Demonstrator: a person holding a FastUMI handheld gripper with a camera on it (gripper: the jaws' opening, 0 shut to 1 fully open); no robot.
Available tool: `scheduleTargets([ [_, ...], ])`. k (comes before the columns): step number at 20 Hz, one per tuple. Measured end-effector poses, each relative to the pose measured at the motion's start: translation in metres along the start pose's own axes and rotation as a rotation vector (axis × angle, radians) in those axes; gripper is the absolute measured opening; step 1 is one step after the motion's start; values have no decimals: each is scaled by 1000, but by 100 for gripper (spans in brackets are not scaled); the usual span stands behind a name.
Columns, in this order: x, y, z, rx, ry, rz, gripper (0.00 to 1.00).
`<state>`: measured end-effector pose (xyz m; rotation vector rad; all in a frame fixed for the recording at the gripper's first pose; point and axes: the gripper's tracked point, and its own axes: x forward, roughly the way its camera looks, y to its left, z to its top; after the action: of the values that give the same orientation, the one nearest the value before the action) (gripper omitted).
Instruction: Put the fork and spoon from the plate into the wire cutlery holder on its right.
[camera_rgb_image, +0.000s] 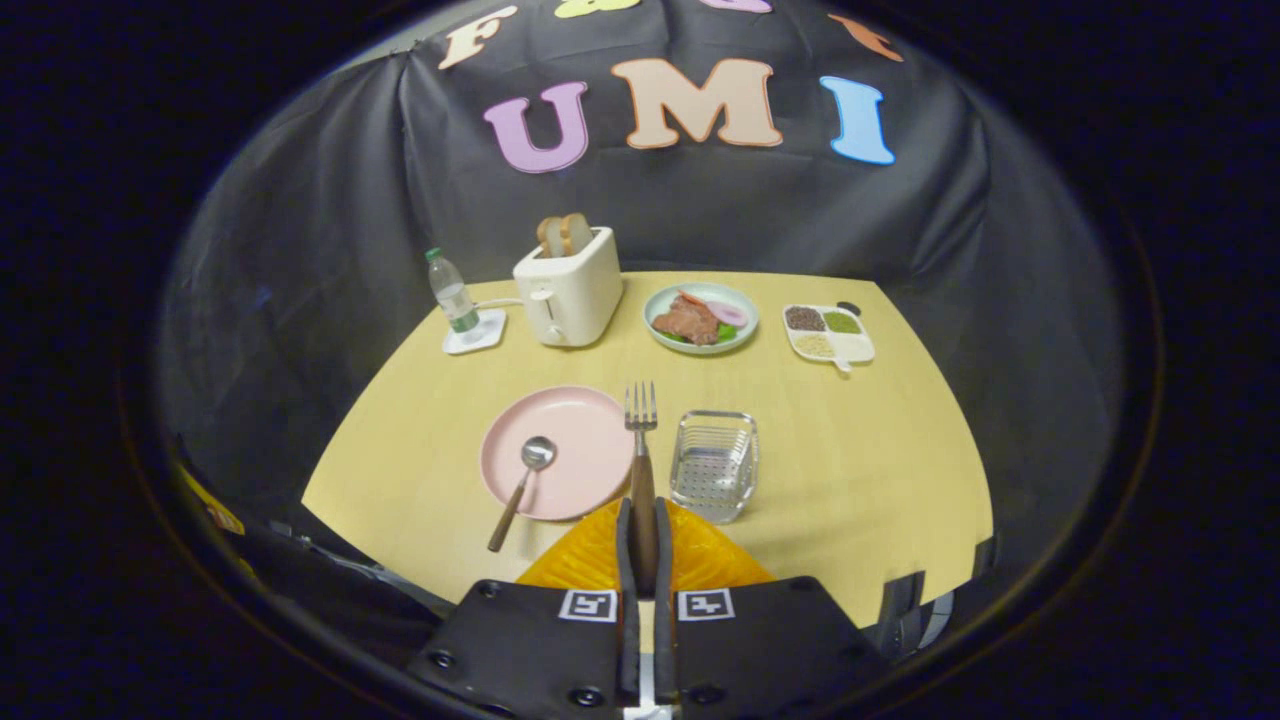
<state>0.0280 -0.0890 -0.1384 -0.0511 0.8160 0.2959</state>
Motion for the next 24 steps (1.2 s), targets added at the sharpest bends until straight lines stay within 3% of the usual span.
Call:
scheduleTargets([
  [9,18,-41,-37,7,290,-100,8],
  [17,48,-36,-20,19,333,-124,13],
  [24,49,-40,-2,30,275,-136,68],
])
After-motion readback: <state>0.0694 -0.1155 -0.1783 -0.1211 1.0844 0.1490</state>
